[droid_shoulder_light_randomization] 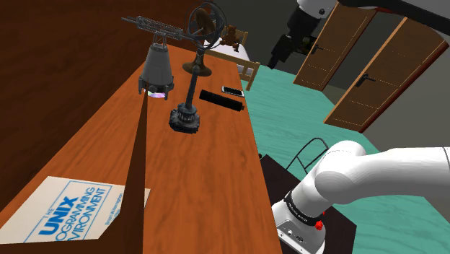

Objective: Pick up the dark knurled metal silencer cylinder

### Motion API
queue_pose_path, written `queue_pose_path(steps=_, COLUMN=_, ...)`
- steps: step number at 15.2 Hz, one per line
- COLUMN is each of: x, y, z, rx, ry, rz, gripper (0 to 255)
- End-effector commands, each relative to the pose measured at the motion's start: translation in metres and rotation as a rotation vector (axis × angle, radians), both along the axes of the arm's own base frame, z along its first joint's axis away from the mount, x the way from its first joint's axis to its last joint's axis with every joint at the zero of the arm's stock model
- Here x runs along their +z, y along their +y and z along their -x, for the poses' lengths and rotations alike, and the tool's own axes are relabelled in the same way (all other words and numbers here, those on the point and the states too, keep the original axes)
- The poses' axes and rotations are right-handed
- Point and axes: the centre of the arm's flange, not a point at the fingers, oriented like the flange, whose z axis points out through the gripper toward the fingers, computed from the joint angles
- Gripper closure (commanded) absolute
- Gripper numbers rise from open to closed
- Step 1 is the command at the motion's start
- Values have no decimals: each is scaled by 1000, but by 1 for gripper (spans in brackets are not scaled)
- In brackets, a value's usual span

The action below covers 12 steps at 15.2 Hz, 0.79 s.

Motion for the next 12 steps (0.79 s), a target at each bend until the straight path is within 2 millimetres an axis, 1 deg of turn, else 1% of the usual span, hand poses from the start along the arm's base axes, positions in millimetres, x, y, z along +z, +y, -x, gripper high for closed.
queue_pose_path(steps=1, x=0, y=0, z=0, rx=0, ry=0, rz=0, gripper=0)
queue_pose_path(steps=12, x=-103, y=-53, z=-90, rx=170, ry=38, rz=11, gripper=0)
